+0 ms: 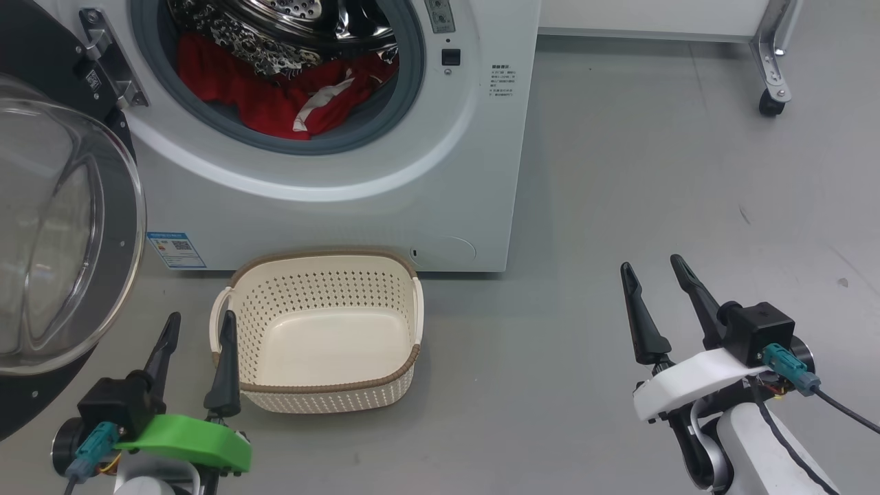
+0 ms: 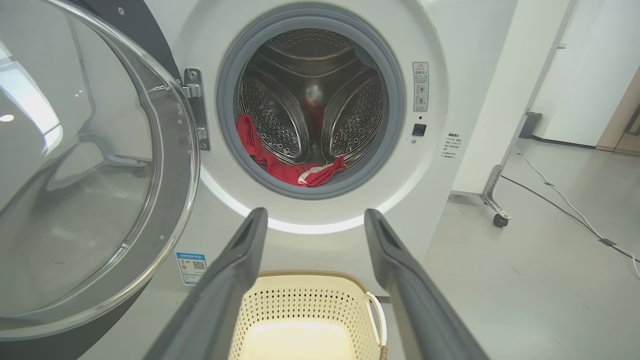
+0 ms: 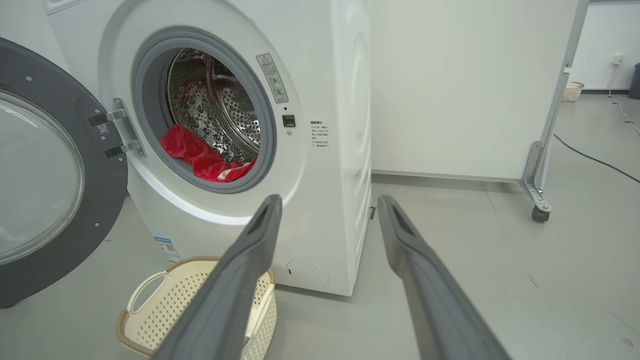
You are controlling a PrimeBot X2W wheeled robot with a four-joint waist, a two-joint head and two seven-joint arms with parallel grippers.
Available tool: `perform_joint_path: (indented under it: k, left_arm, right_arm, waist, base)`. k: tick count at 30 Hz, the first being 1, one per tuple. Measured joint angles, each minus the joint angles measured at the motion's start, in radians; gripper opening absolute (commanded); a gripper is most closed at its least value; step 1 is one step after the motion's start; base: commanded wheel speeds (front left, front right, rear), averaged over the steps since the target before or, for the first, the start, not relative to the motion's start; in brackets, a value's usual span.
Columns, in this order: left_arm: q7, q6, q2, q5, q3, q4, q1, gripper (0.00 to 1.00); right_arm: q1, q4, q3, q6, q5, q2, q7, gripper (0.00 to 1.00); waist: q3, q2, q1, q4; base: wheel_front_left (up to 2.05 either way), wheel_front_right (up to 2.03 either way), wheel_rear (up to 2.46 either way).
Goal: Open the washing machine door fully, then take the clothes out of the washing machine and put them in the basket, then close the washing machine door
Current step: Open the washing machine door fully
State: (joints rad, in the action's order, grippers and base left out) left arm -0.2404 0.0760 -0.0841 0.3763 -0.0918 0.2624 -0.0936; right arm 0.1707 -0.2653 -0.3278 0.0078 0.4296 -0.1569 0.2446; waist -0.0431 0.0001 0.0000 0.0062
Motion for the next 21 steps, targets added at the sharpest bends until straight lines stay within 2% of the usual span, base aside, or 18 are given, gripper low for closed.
perform_joint_path:
  k: [21]
  left_arm:
    - [-0.007, -0.019, 0.005, 0.002, 0.019, -0.043, 0.006, 1.0]
  right_arm:
    - [0.0, 0.021, 0.002, 0.0, -0.001, -0.007, 0.0, 1.0]
  waist:
    - [-0.029, 0.0, 0.0, 0.002]
  base:
    - [0.0, 0.0, 0.0]
